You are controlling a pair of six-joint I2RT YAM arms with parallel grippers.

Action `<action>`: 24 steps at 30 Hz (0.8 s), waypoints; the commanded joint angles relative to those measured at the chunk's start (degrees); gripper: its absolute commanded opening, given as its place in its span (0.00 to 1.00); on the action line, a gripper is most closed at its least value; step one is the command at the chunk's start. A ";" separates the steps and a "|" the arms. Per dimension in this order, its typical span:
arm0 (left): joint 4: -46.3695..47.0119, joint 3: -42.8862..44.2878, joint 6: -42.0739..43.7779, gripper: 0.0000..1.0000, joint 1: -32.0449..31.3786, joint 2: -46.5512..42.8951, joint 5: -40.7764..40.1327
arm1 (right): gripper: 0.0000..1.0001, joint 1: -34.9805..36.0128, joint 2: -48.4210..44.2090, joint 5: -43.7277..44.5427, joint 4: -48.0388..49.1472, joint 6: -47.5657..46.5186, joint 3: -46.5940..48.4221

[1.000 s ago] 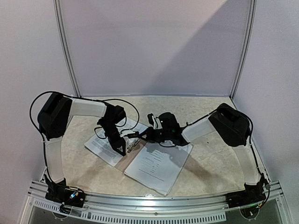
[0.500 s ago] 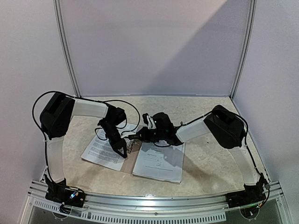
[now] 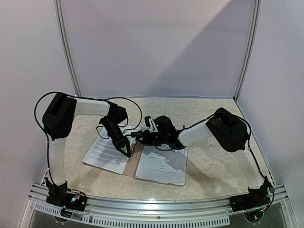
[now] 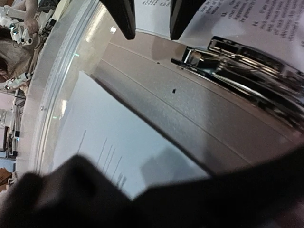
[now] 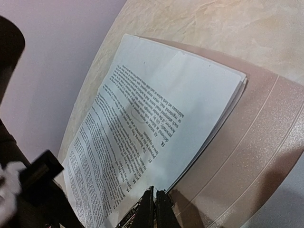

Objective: Put the files into the folder
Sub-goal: Clamp the file with the spring clip on the folder.

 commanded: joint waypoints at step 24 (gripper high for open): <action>14.76 3.94 -19.53 0.07 5.81 5.89 2.50 | 0.00 0.43 7.43 -0.80 -16.92 -2.96 -1.89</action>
